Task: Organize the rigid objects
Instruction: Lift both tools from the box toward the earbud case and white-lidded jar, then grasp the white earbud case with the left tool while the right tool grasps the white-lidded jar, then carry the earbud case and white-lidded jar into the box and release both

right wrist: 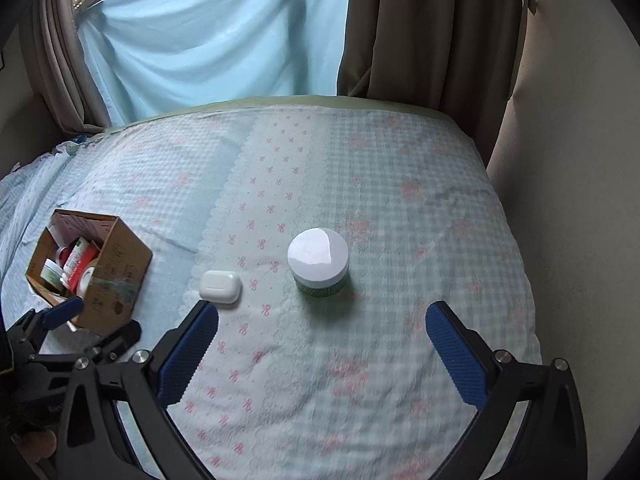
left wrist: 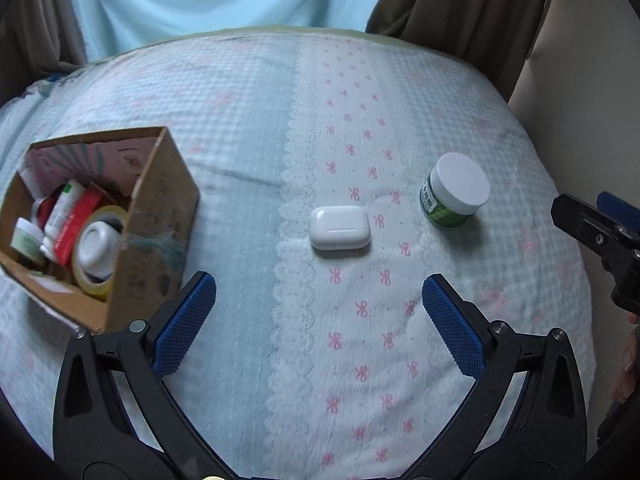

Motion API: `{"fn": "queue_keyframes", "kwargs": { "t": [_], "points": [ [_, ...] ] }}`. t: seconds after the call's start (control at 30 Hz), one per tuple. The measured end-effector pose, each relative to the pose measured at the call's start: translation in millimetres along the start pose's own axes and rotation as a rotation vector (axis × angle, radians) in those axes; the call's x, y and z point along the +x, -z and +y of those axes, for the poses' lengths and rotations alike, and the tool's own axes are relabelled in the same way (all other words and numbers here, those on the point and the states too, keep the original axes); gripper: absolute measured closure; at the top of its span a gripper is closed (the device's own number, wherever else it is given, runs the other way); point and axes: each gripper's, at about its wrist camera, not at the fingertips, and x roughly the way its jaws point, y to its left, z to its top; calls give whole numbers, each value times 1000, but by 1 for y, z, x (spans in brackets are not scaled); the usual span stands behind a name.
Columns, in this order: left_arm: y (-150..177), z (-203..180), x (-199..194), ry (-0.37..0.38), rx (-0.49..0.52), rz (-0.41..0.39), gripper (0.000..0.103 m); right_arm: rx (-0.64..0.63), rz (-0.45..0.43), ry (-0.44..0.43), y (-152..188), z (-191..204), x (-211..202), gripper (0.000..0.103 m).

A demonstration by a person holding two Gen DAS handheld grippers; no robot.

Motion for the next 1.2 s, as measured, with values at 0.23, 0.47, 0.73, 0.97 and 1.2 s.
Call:
{"fn": "queue_keyframes", "kwargs": {
  "t": [0.23,0.47,0.73,0.97,1.2],
  "points": [
    [-1,-14,78,-20,-22,-28,10,-25,-9,-24,5,0,87,0],
    [-2,-21,116,-46,-56,-36,13,-66,-5,-25,3,2,134,4],
    [-5,-26,116,-30,-15,-101,42,-79,29,-33,1,5,166,19],
    [-7,-25,114,-24,-5,-96,46,-97,29,-18,3,10,168,36],
    [-9,-17,101,-20,-17,-103,46,-77,37,-12,2,9,160,36]
  ]
}}
